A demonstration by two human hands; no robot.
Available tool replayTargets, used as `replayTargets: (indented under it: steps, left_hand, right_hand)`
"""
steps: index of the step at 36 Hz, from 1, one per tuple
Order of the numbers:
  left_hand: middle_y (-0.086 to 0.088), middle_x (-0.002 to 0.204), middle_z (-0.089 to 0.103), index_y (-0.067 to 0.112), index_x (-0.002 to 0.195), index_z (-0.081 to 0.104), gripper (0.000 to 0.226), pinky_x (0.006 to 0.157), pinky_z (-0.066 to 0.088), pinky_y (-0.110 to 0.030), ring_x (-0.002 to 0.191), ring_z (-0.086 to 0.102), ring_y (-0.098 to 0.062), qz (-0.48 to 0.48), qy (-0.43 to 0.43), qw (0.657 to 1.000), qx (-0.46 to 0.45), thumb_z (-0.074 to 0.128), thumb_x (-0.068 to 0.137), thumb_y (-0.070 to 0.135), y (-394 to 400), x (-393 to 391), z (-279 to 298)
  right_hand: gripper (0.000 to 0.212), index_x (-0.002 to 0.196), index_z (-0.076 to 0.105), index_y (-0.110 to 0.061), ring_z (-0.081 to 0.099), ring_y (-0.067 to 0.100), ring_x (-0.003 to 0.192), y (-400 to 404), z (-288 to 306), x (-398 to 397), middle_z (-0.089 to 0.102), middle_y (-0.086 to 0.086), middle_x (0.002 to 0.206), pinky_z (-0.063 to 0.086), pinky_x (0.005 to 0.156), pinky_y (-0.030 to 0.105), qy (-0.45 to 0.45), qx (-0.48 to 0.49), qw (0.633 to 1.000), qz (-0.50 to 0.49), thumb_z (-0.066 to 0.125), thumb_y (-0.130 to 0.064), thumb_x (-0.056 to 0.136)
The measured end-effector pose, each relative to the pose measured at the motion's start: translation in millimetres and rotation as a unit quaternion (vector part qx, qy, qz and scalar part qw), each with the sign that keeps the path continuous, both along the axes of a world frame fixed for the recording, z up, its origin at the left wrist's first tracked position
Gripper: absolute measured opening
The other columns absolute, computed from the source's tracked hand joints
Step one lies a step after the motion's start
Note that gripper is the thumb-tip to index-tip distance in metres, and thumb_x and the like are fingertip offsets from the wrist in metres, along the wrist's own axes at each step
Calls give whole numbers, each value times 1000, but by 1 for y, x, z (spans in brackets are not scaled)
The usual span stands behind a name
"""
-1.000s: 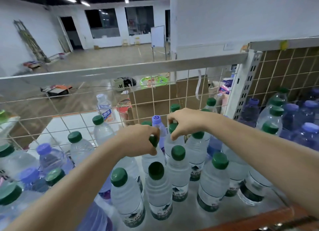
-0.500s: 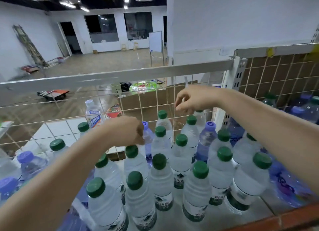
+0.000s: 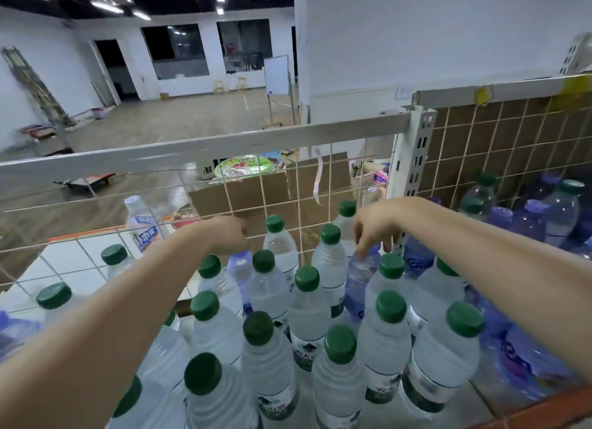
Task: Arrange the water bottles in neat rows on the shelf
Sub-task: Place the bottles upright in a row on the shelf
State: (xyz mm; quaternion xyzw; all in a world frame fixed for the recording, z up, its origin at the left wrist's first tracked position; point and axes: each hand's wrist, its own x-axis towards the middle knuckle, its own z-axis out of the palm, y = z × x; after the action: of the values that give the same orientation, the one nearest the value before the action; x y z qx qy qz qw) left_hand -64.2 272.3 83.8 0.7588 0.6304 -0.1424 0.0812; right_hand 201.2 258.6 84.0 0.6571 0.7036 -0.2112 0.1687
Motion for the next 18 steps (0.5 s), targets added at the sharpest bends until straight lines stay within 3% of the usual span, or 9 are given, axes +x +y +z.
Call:
replayTargets:
  steps: [6, 10, 15, 18]
  left_hand:
    - [-4, 102, 55, 9, 120, 55, 29, 78, 50, -32, 88, 54, -22, 12, -22, 999, -43, 54, 92, 18, 2, 6, -11]
    - [-1, 92, 52, 11, 109, 56, 22, 70, 41, -28, 85, 51, -21, 12, -29, 999, -9, 57, 87, 14, 2, 5, -15]
    - [-4, 93, 57, 15, 94, 54, 12, 65, 42, -29, 81, 51, -19, 19, -84, 995, 41, 60, 84, 18, -2, -2, -16]
    - [-5, 90, 58, 14, 91, 55, 11, 57, 39, -27, 76, 51, -19, 23, -115, 988, 96, 61, 83, 18, -3, -10, -8]
  right_hand:
    - [49, 118, 59, -8, 67, 23, 84, 3, -8, 4, 67, 13, 111, 57, 66, 29, 0, -17, 1000, -1, 75, -36, 81]
    - [41, 111, 55, -7, 63, 22, 71, -5, -7, 6, 66, 13, 103, 52, 53, 25, 12, 13, 1000, 9, 74, -32, 84]
    - [45, 112, 57, -8, 67, 23, 86, -14, -7, 11, 66, 11, 104, 57, 71, 32, 37, 68, 997, 18, 74, -38, 82]
    - [41, 110, 59, -6, 62, 15, 70, -27, 3, 14, 69, 11, 99, 52, 62, 26, 68, 113, 991, 4, 71, -36, 85]
